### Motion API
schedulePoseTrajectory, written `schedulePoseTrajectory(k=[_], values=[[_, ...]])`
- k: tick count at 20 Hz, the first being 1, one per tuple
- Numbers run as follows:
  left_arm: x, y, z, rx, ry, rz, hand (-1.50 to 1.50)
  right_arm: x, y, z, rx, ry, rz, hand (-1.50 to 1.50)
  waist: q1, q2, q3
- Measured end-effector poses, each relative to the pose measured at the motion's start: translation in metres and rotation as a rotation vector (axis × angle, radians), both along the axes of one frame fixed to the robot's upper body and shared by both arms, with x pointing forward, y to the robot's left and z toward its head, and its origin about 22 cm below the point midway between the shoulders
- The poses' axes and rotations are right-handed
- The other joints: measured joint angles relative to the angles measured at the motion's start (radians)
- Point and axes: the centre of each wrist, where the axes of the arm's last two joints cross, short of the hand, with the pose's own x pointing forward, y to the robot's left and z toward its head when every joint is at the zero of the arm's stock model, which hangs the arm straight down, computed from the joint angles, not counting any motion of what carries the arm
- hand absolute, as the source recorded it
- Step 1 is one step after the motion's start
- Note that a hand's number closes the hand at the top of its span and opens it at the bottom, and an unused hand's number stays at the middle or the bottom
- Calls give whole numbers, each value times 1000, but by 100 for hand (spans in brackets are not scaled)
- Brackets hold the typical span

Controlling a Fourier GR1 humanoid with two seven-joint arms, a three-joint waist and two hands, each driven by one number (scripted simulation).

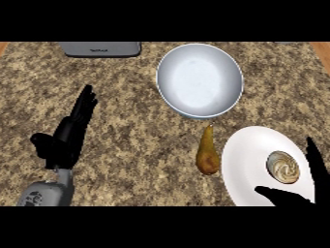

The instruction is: Pick the cupcake from the plate and place it in the bowl

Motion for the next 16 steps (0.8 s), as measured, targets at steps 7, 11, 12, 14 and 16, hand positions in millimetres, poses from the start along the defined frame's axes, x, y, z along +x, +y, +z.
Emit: schedulePoseTrajectory(k=[7, 11, 12, 14, 16], values=[[7, 0, 3, 2, 4, 2, 0, 14, 1, -11, -83, 77, -3, -150, 0, 0, 0], [6, 1, -2, 3, 1, 3, 0, 12, -1, -27, -83, 87, 29, 150, 0, -1, -1], [6, -1, -3, 6, -1, 7, 0, 14, -2, -28, -100, 88, 57, 150, 0, -1, -2], [4, 0, 0, 9, -1, 0, 0, 17, -2, -27, -144, 94, 111, 150, 1, -2, -4], [5, 3, 1, 8, 3, -4, 0, 15, 3, -33, -187, 85, 153, 150, 0, -4, -7]])
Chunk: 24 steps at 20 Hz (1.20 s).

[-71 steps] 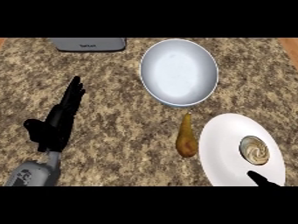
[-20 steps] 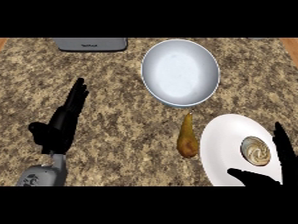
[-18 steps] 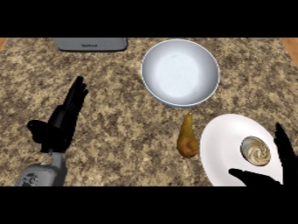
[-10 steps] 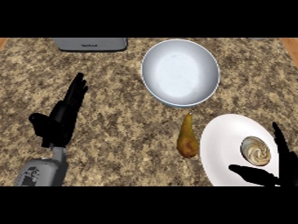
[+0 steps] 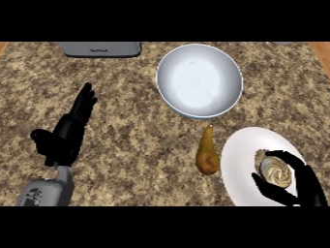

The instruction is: Pick the cupcake from the plate and place it in the bowl

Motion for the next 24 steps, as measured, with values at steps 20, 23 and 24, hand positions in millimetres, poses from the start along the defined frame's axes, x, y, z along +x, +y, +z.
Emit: schedulePoseTrajectory(k=[20, 23, 24], values=[[4, -13, -4, -2, 5, -29, 0, 11, 196, 67, 254, -251, 906, 150, 32, 1, 5], [3, -13, -4, -6, 5, -15, 0, 1, 216, 98, 267, -369, 963, 150, 19, 1, 6], [3, -10, -3, -6, 7, -14, 0, -4, 222, 109, 265, -410, 972, 150, 16, 0, 6]])
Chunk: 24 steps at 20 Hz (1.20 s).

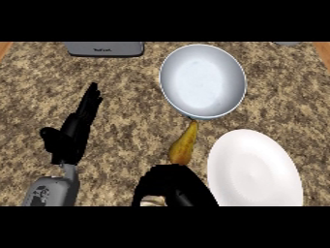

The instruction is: Pick the cupcake from the plate and place it in the bowl

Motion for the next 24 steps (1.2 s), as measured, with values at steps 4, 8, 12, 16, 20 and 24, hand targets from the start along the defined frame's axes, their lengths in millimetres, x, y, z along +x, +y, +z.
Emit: schedulePoseTrajectory(k=[4, 8, 12, 16, 20, 24], values=[[-4, 10, 1, 3, -1, 14, 0, -17, 6, 47, 20, -126, -22, 150, -9, -2, 0], [-2, 8, 4, 7, -2, 12, 0, -23, 9, 90, -6, -192, -83, 150, -11, -1, -1], [2, 9, -1, 0, -1, 12, 0, -26, 12, 125, -45, -207, -150, 150, -12, 0, -1], [-2, 1, -4, -3, -3, 10, 0, -10, 18, 154, -46, -216, -215, 150, -8, 1, 0], [1, 7, -4, 1, -9, 8, 0, 18, 25, 181, -61, -210, -286, 150, -6, 2, 0], [-2, 4, -2, 5, -11, 9, 0, 48, 34, 195, -87, -187, -323, 150, -4, 3, 0]])
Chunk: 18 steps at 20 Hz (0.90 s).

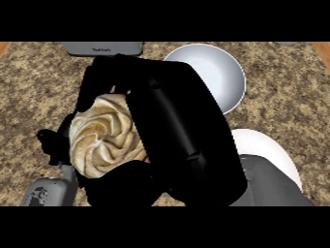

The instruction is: Pick the cupcake from the plate and place it in the bowl

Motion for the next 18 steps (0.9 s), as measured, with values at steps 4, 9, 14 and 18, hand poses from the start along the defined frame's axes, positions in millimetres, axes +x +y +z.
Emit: schedulePoseTrajectory(k=[4, 9, 14, 18], values=[[0, -6, -4, -2, 3, -1, 0, 29, -1, 4, -85, -23, -89, 150, -2, 1, 0], [-2, -1, 0, -2, -8, -11, 0, 75, -11, -14, -238, -63, -183, 150, 3, 4, 0], [1, -2, -2, -5, 1, -6, 0, 115, -25, -44, -293, -64, -244, 150, 1, 5, 0], [2, 2, 2, -1, 0, -8, 0, 142, -38, -67, -321, -59, -284, 150, 3, 5, 1]])
